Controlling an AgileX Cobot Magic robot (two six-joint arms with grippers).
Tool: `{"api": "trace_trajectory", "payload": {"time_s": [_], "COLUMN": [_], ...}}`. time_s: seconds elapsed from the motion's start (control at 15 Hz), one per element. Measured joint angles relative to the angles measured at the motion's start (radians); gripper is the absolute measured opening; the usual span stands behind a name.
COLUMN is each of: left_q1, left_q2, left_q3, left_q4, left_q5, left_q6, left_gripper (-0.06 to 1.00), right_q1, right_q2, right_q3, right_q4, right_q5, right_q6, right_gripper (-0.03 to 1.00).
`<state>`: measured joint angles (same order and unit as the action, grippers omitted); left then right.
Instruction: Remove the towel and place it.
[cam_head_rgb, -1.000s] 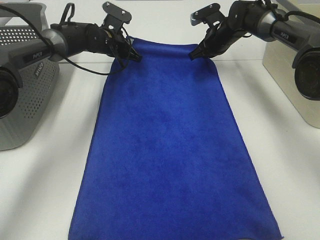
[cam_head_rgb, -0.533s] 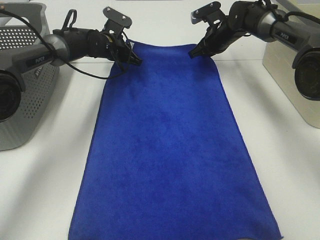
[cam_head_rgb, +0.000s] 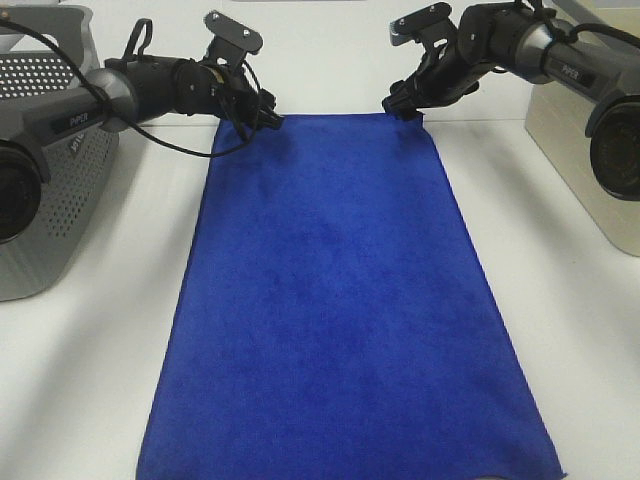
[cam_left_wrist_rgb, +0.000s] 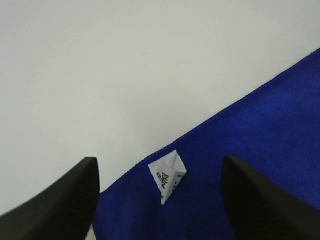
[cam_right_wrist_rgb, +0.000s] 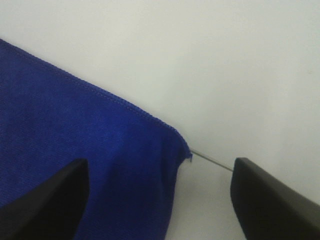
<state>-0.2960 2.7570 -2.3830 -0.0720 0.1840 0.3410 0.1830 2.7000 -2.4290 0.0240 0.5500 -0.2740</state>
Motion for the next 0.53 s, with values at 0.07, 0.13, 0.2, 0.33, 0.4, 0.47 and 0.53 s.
{"api": "trace_trajectory", "payload": {"time_s": [0.07,0.13,0.2,0.33,0.4,0.47,0.53], "left_q1": [0.000,0.000,0.000,0.000,0.000,0.000,0.000], "left_q2": [-0.001,-0.006,-0.019,-0.065,-0.083,-0.120,-0.165], "left_q3": [0.000,0.000,0.000,0.000,0.000,0.000,0.000], "left_q4": [0.000,0.000,0.000,0.000,-0.001,-0.007,-0.010], "left_q5": [0.003,0.021,0.055,0.191,0.242,0.350,0.479], "left_q6": [0.000,0.000,0.000,0.000,0.000,-0.017,-0.050], "left_gripper": [0.65,0.65,0.65,0.65,0.65,0.65,0.65], "right_q1": [0.000,0.000,0.000,0.000,0.000,0.000,0.000], "right_q2": [-0.003,-0.012,-0.026,-0.072,-0.103,-0.121,-0.155], "right_q3": [0.000,0.000,0.000,0.000,0.000,0.000,0.000], "right_q4": [-0.013,-0.015,-0.014,0.031,0.068,0.087,0.121], "right_q5": [0.005,0.024,0.053,0.154,0.222,0.267,0.358], "right_q6": [0.019,0.027,0.036,0.043,0.058,0.070,0.093], "right_gripper": [0.77,0.77,0.77,0.77,0.77,0.77,0.77]}}
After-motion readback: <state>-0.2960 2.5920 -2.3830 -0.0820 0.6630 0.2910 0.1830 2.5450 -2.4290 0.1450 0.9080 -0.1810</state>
